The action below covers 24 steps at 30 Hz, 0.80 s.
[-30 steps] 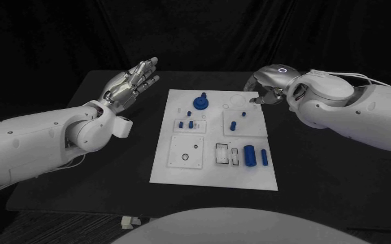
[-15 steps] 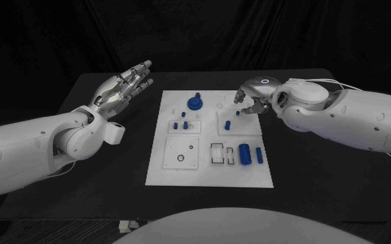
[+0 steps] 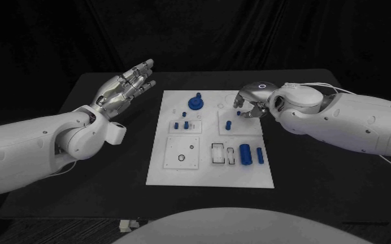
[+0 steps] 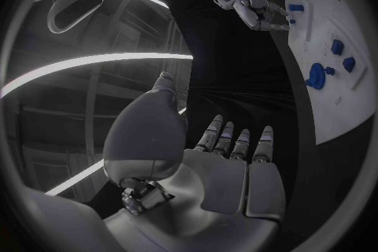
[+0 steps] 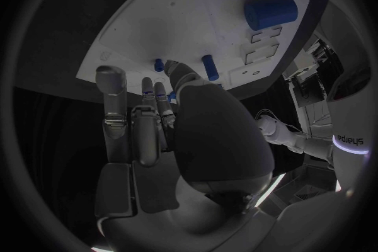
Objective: Assemble the parts on the task board
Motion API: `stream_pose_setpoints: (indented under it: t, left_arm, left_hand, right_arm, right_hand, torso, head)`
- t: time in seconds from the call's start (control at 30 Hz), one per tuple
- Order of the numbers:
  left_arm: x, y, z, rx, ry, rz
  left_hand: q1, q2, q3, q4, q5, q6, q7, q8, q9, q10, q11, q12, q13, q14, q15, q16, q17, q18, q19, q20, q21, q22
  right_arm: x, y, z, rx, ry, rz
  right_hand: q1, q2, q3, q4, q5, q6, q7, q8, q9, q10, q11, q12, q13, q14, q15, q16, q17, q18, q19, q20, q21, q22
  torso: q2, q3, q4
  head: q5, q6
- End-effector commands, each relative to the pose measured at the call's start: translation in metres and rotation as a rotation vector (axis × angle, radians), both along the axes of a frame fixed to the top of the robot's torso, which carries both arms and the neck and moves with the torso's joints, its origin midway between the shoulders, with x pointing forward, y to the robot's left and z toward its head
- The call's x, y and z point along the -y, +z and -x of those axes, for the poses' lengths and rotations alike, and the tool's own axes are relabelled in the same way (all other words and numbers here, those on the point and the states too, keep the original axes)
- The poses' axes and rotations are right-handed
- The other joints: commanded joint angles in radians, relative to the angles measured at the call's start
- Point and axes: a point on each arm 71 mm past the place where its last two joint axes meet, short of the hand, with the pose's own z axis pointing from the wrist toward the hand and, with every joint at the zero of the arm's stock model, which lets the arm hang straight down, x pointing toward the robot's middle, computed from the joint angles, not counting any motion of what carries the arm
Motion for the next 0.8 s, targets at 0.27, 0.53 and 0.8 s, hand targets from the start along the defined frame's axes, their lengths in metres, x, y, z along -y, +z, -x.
stream_pose_setpoints:
  t: [0.27,0.53,0.8]
  left_arm:
    - [0.002,0.014,0.002,0.187,-0.029,0.129]
    - [0.004,0.013,0.001,0.179,-0.036,0.128]
    - [0.003,0.013,0.001,0.176,-0.04,0.13]
  left_hand:
    - [0.033,0.095,0.038,-0.005,0.088,-0.01,-0.022,-0.003,-0.001,-0.007,0.038,0.004,-0.001,0.0,0.03,-0.004,-0.002,0.008,0.003,0.026,-0.002,0.004]
    - [0.03,0.093,0.031,-0.004,0.086,-0.014,-0.024,-0.004,-0.002,-0.008,0.044,0.003,-0.001,0.0,0.037,-0.004,-0.002,0.007,0.004,0.03,-0.001,0.005]
    - [0.029,0.101,0.031,-0.005,0.088,-0.018,-0.025,-0.004,-0.002,-0.008,0.054,0.004,-0.001,0.0,0.042,-0.004,-0.002,0.007,0.005,0.032,-0.001,0.008]
  right_arm:
    - [-0.003,-0.006,-0.004,-0.012,0.002,0.025]
    - [-0.006,-0.016,-0.002,-0.033,0.002,0.032]
    - [-0.006,-0.022,-0.002,-0.026,0.003,0.018]
  right_hand:
    - [0.0,-0.003,0.03,-0.007,0.04,0.011,-0.014,0.007,0.003,0.008,0.005,0.007,-0.006,0.033,-0.001,-0.002,0.013,0.016,-0.008,-0.003,-0.012,0.075]
    - [-0.003,-0.008,0.063,-0.018,0.058,0.036,-0.023,0.018,0.014,0.035,0.0,0.024,-0.007,0.033,-0.004,-0.001,0.016,0.016,-0.01,-0.005,-0.009,0.076]
    - [-0.011,-0.011,0.082,-0.028,0.046,0.064,-0.023,0.033,0.032,0.063,-0.005,0.046,-0.001,0.033,-0.006,-0.001,0.017,0.016,-0.01,-0.007,-0.007,0.076]
  torso:
    - [0.0,-0.0005,0.0005]
    - [-0.001,-0.0006,0.0001]
    - [0.0,-0.0006,0.0007]
  head:
    - [-0.004,0.0]
    - [-0.001,0.0]
    - [0.004,0.0]
